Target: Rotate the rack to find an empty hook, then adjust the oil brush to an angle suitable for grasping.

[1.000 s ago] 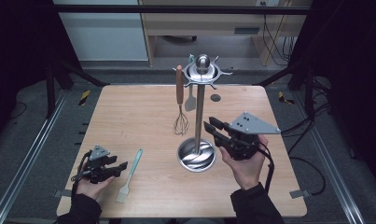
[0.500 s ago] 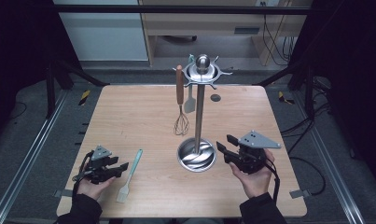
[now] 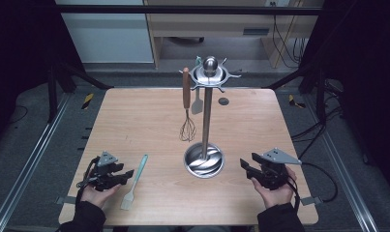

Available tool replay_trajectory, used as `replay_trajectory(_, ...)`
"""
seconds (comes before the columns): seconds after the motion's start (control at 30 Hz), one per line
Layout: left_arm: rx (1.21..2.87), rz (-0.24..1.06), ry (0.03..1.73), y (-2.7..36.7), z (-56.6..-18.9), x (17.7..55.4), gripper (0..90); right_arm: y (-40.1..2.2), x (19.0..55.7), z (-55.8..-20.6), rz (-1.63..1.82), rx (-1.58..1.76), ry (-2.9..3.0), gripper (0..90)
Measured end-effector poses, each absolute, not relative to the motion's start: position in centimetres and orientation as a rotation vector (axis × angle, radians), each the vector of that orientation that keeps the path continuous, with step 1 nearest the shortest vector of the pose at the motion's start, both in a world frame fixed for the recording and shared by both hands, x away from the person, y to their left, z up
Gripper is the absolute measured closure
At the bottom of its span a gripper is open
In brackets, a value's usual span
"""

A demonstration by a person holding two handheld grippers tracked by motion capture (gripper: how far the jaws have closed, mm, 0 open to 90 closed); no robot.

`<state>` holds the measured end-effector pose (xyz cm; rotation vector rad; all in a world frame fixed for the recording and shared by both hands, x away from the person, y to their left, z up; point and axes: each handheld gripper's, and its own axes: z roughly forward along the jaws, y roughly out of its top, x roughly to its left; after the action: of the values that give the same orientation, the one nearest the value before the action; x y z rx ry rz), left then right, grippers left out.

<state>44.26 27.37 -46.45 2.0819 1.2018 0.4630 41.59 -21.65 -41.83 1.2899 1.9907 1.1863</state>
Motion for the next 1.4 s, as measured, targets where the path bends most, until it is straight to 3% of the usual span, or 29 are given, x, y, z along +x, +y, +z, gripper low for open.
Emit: replay_trajectory(1.4, 2.273, 0.382, 1.23, 24.1, -48.1, 44.2, 73.1, -22.6, 41.9, -43.7, 1.095, 1.337, 1.991, 50.5)
